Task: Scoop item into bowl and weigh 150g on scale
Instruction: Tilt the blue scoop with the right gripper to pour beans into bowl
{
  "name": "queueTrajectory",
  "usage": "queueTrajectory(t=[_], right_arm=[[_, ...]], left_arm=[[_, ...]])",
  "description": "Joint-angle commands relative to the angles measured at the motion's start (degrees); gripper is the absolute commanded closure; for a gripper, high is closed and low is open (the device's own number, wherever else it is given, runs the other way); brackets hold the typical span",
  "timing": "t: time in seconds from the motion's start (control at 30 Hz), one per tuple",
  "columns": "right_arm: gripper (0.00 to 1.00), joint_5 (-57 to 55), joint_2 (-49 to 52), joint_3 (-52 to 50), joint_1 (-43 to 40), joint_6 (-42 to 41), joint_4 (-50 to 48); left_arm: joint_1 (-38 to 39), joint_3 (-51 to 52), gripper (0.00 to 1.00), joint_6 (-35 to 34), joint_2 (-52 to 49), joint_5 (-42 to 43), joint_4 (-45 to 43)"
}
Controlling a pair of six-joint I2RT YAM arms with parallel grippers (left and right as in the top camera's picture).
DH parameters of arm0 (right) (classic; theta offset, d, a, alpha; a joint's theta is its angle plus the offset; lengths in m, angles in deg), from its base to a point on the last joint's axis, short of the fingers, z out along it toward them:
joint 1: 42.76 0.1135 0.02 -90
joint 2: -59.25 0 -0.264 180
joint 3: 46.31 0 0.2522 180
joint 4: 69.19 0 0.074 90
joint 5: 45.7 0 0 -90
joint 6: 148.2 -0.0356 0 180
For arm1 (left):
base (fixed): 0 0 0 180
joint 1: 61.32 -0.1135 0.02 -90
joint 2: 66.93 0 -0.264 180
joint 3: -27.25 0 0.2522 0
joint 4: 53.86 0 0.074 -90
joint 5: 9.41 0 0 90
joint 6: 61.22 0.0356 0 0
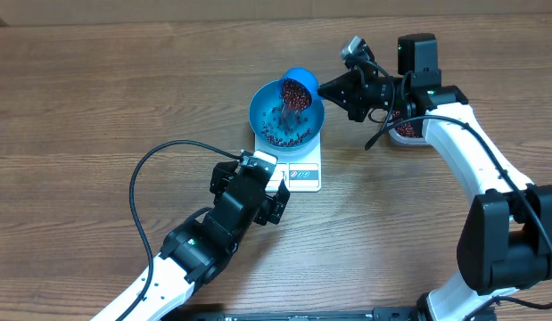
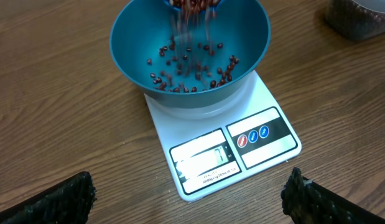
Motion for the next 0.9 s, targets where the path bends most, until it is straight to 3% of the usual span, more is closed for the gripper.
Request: queueTrajectory(t=[0.0, 0.87], right_arm=[[0.96, 1.9, -0.1, 0.3, 0.0, 4.5, -0.3], [0.96, 5.3, -0.1, 0.3, 0.0, 29.6, 2.7]], left_arm=[[-0.3, 0.5, 0.0, 1.1, -0.3, -1.0, -0.1], [-0.3, 0.5, 0.0, 1.1, -0.3, -1.0, 0.0]])
